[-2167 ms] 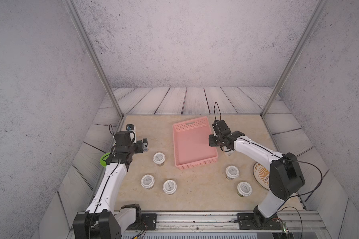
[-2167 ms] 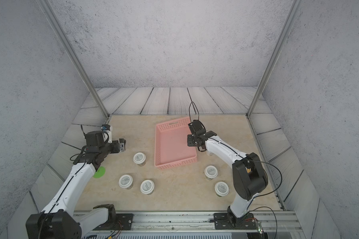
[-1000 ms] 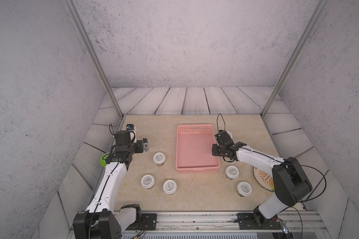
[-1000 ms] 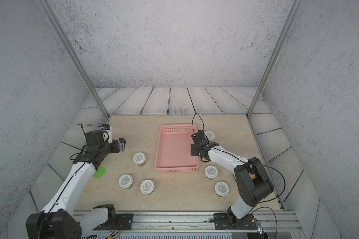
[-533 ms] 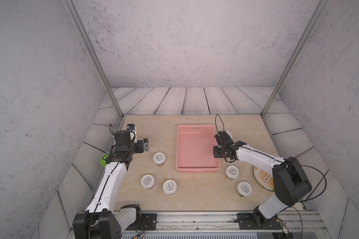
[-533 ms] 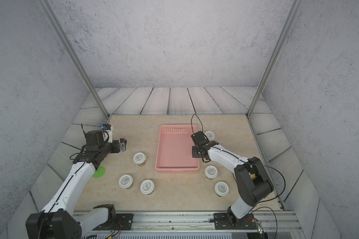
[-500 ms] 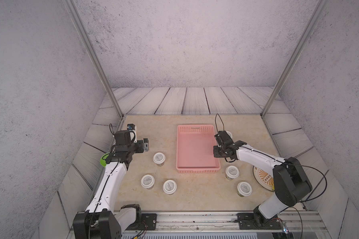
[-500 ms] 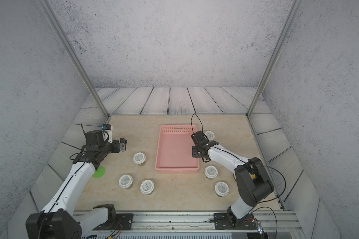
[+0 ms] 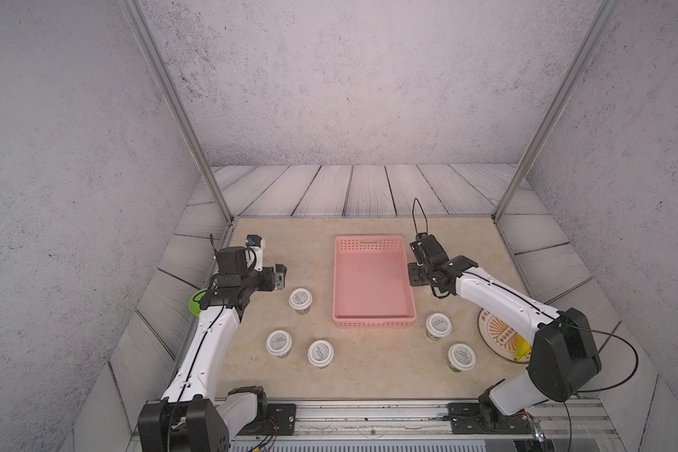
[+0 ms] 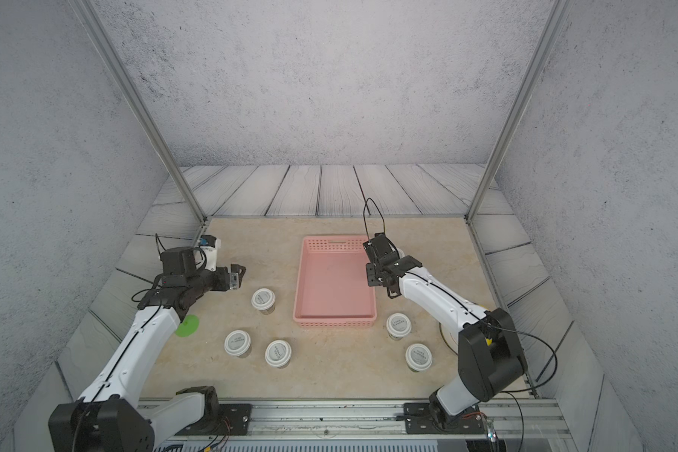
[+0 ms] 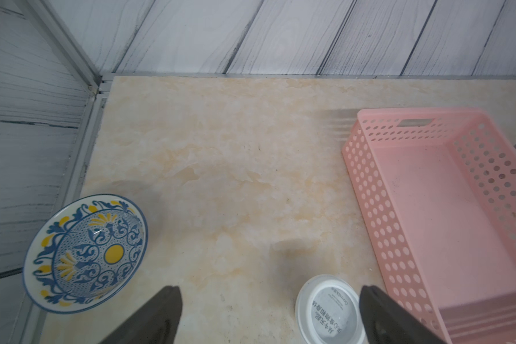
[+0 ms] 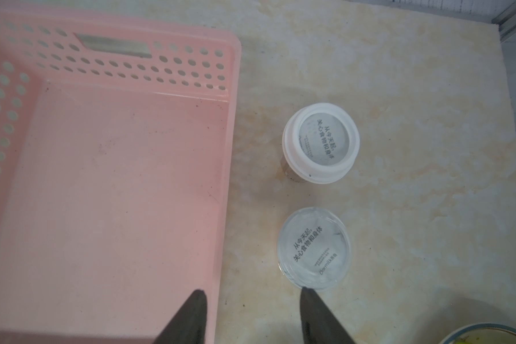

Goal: Put the yogurt in the basket
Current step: Place the basket at the center of the board, then pick up the yogurt from the center of the board.

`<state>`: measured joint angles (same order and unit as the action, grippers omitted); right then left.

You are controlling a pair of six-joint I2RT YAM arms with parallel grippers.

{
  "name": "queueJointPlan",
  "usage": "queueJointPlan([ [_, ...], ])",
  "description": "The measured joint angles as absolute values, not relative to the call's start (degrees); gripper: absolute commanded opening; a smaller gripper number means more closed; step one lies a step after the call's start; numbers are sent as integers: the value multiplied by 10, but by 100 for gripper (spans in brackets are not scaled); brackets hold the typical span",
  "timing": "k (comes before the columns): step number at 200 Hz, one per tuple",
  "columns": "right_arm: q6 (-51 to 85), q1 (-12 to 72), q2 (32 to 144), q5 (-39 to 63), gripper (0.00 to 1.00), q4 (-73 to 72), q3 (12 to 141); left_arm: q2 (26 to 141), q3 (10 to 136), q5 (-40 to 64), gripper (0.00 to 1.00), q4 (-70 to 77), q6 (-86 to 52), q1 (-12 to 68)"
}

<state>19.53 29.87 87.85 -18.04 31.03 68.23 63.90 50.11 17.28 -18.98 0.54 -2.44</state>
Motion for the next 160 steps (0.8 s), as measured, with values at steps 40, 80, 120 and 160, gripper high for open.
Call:
queueJointPlan([
  [40,179,286,879,-195,77,326,713,639,501,209,99,-193,20,-24],
  [80,175,248,892,-194,83,336,747,639,501,235,98,-197,28,-21],
  [120,186,198,931,-158,90,347,778,639,501,248,98,-198,28,-18],
  [160,208,151,987,-107,94,369,829,639,501,252,98,-199,28,-18],
])
